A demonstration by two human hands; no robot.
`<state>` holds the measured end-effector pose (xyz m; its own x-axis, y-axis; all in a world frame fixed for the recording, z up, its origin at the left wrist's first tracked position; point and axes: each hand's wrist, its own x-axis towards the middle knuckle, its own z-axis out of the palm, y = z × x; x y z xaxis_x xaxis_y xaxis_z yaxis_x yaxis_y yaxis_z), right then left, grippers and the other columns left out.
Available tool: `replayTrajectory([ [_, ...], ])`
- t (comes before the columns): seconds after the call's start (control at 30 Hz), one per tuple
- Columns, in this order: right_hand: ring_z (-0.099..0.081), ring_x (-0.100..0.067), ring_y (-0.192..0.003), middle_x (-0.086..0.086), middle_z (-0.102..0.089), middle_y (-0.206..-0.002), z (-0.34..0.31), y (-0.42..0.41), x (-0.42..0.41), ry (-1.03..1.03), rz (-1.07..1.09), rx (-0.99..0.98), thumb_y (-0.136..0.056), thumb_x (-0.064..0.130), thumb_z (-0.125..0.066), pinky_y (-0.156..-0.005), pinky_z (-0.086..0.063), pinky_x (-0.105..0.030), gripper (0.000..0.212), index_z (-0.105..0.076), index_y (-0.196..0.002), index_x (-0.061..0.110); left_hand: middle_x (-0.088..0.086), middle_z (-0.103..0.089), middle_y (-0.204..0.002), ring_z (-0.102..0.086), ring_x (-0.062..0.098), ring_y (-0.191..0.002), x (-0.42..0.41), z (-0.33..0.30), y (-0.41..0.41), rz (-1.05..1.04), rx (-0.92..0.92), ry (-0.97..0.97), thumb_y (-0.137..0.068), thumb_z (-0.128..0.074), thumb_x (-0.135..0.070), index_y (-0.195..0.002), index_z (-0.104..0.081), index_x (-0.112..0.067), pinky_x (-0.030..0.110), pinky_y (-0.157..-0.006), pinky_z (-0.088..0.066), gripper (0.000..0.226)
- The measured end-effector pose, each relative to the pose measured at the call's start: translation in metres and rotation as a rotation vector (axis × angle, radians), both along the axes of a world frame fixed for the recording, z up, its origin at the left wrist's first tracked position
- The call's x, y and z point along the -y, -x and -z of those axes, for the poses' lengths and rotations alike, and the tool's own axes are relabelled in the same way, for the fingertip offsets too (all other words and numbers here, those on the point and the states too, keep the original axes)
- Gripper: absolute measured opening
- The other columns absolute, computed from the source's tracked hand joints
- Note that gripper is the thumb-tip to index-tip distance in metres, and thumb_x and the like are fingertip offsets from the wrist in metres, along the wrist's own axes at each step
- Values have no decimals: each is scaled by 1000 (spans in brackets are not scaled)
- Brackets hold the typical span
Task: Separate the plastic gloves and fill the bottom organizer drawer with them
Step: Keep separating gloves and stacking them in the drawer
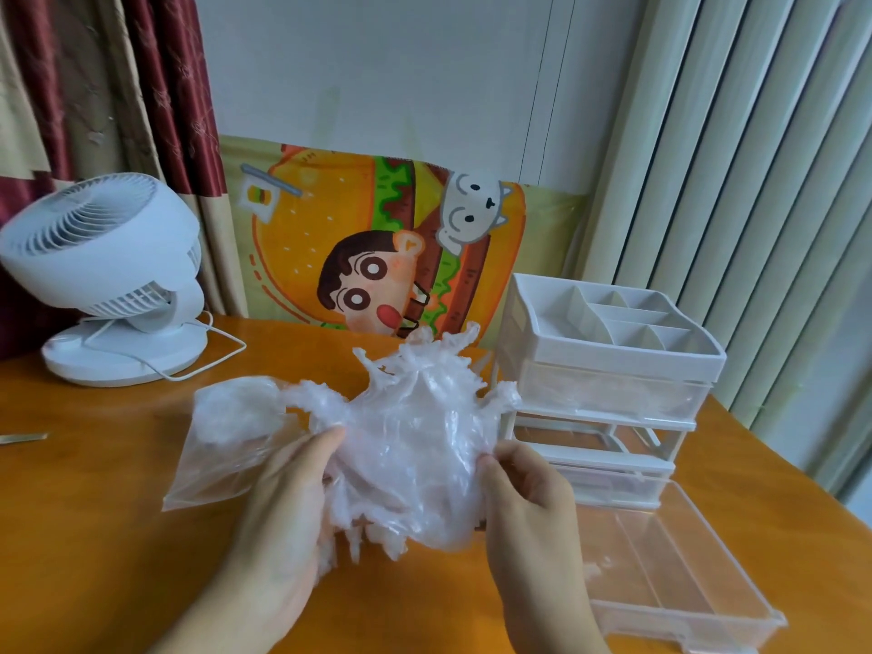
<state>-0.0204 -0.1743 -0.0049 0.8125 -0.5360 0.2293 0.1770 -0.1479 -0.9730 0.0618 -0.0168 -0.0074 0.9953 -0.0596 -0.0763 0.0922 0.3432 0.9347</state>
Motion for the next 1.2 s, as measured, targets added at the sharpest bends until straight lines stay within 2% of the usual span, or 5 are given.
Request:
replayTrajectory([
  [0.13,-56,-24,-66,-20,-66,-78,5,-3,8,-12,158,8,-103,14,-53,-61,-44,-42,26,-67,-81,14,8,-74,-92,-72,22,-78,-3,-3,-5,-72,-52,-30,-104,-57,-26,-108,-68,-11,38,-62,-55,19],
  [0.33,-71,-35,-66,-17,-73,-72,-2,-2,6,-20,70,-4,-102,6,-50,-57,-58,-36,26,-69,-84,7,19,-51,-153,-49,32,-141,-5,-23,16,186,36,-29,-88,-77,-45,-144,-56,-11,45,-110,-44,69],
  [0.43,-69,-42,-74,-23,-70,-78,3,-4,0,64,-6,-35,-103,13,-51,-61,-61,-47,27,-69,-82,12,-15,-78,-106,-71,7,-108,4,-18,25,242,152,-330,-88,-79,-31,-116,-69,-30,26,-74,-54,29],
  [0.97,-57,-24,-78,-27,-59,-83,-20,9,24,-261,56,259,-91,9,-68,-74,-44,-36,19,-59,-87,-9,-4,-54,-72,-59,17,-69,-7,-13,26,44,235,-709,-90,-74,-41,-96,-59,-12,35,-66,-50,33],
  [1.2,-44,-29,-75,-17,-51,-76,-16,4,23,-321,-33,347,-80,18,-73,-73,-31,-46,38,-47,-84,-9,16,-41,-146,-46,41,-131,-6,-17,27,-414,714,-1127,-67,-91,-40,-150,-33,-10,57,-103,-46,106],
])
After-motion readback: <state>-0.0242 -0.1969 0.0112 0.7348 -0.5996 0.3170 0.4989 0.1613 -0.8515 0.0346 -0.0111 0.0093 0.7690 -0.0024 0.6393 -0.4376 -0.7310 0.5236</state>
